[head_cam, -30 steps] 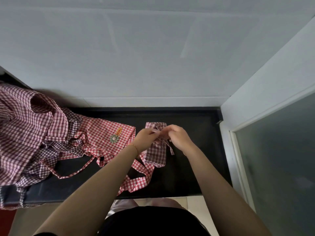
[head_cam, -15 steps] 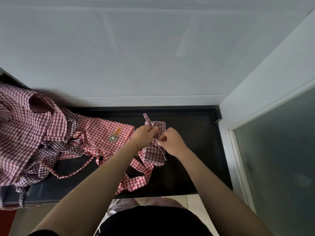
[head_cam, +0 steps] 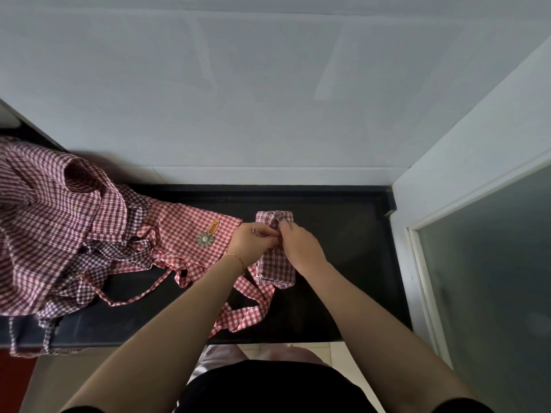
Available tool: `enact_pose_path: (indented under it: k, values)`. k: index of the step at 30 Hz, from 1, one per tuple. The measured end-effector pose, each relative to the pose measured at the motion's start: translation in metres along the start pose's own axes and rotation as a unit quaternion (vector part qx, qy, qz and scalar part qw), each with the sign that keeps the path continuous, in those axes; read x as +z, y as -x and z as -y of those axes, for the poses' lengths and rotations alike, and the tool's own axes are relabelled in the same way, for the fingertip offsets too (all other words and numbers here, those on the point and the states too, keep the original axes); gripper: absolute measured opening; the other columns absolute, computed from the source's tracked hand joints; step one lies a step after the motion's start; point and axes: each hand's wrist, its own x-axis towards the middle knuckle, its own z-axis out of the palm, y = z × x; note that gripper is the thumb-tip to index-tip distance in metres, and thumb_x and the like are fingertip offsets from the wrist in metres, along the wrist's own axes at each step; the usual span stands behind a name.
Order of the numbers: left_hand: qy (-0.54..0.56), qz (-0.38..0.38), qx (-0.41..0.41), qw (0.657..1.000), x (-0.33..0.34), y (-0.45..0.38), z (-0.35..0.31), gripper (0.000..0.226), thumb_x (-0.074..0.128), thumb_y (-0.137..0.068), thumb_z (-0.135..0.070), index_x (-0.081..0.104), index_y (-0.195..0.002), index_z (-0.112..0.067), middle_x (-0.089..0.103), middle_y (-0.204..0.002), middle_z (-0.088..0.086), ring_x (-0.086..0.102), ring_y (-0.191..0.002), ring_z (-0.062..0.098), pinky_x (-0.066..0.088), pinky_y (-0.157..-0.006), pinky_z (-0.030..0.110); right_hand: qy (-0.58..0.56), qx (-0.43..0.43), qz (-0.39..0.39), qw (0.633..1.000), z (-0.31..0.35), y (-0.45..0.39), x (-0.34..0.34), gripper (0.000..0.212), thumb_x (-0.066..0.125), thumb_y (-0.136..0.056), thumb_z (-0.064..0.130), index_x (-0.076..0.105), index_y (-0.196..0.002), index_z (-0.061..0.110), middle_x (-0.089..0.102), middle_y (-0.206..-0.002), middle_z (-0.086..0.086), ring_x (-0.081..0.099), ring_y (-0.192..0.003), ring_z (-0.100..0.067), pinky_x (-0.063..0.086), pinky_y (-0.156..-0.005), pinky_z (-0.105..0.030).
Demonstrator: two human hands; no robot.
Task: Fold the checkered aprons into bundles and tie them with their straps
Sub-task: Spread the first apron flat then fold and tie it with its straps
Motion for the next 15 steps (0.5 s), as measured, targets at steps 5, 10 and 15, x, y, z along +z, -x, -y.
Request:
enact_pose_path:
  k: [5,10,15]
  values:
    - [-0.032,-0.024,-0.020,0.999,0.004,-0.001,0.009,0.009,0.072,-0.089,-0.014,0.076,-0.091,-0.022,0.069,-0.088,-0.012,0.064,-0.086,0.003,0.051,-0.074,0.014,-0.118,0.079,0.036,0.989,-0.009,-0.003,-0.010,0.013,0.056,-0.097,0.013,0.064,-0.108,0.011,0.066,-0.098,-0.005,0.064,-0.090,-0.021,0.047,-0.070,-0.029]
    - [-0.078,-0.044,-0.018,0.996,0.006,0.001,0.016,0.007,0.071,-0.090,-0.015,0.074,-0.092,-0.020,0.067,-0.088,-0.011,0.060,-0.079,0.000,0.041,-0.060,0.007,-0.222,0.124,0.110,0.961,-0.027,0.003,-0.028,0.018,0.071,-0.091,0.019,0.070,-0.108,0.014,0.069,-0.104,-0.001,0.068,-0.090,-0.014,0.057,-0.087,-0.035]
    - [-0.114,-0.052,-0.026,0.992,0.000,-0.001,0.021,0.007,0.068,-0.092,-0.014,0.073,-0.094,-0.018,0.068,-0.098,-0.006,0.058,-0.087,0.006,0.038,-0.065,0.008,-0.252,0.152,0.108,0.950,-0.039,0.005,-0.032,0.006,0.062,-0.097,0.017,0.066,-0.100,0.017,0.068,-0.099,0.000,0.067,-0.091,-0.015,0.056,-0.088,-0.036]
